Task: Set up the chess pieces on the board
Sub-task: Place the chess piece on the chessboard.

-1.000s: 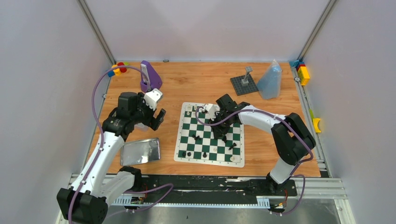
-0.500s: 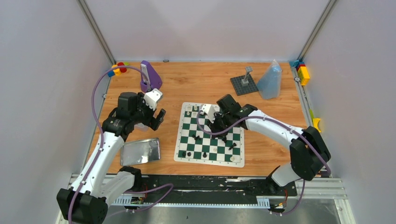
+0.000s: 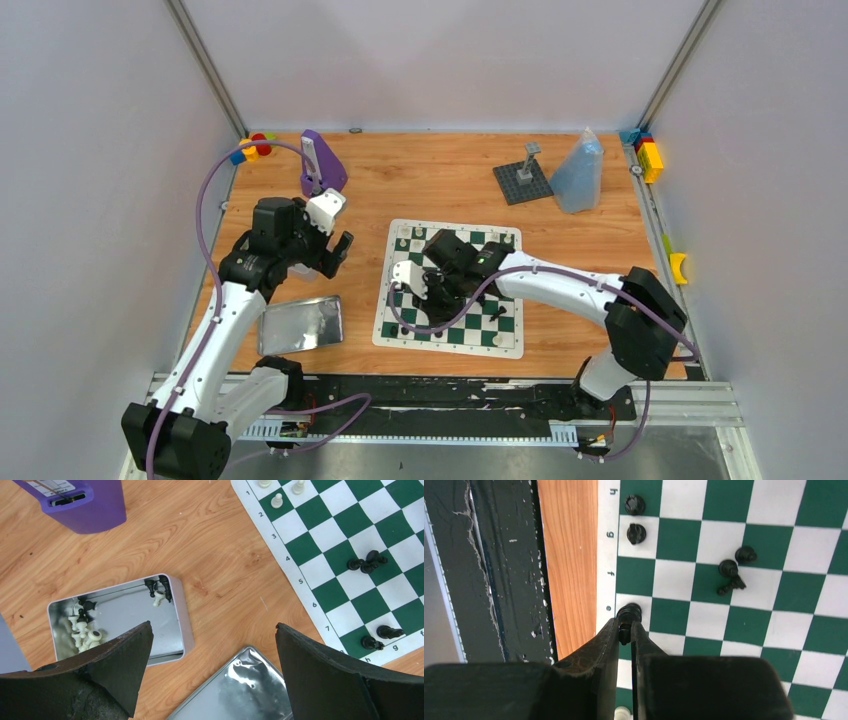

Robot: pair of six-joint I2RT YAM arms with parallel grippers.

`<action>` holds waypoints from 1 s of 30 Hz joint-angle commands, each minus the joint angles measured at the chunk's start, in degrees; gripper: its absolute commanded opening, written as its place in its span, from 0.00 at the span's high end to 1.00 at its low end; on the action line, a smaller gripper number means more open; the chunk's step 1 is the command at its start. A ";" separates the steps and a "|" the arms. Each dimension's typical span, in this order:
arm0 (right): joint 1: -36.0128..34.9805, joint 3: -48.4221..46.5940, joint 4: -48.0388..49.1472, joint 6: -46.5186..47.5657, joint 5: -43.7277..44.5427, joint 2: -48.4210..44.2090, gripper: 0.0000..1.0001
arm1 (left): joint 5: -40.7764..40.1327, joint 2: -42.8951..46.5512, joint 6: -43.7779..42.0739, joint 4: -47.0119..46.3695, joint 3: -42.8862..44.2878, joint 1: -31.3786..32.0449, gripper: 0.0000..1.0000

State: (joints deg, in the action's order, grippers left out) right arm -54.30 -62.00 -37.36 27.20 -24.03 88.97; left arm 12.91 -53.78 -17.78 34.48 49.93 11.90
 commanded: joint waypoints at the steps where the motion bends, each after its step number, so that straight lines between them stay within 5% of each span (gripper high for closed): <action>1: -2.35 -4.80 0.89 1.54 0.50 3.66 1.00 | -1.97 0.08 1.59 -1.29 1.31 -0.40 0.00; 30: -5.86 -7.12 4.82 1.35 3.42 12.89 1.00 | -2.37 0.75 1.18 -1.65 0.54 -0.48 0.00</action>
State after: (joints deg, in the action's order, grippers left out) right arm -59.83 -66.94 -34.48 27.81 -20.40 101.49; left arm 10.17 -53.78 -17.04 34.48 49.93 11.88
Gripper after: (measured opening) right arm 0.120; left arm 1.000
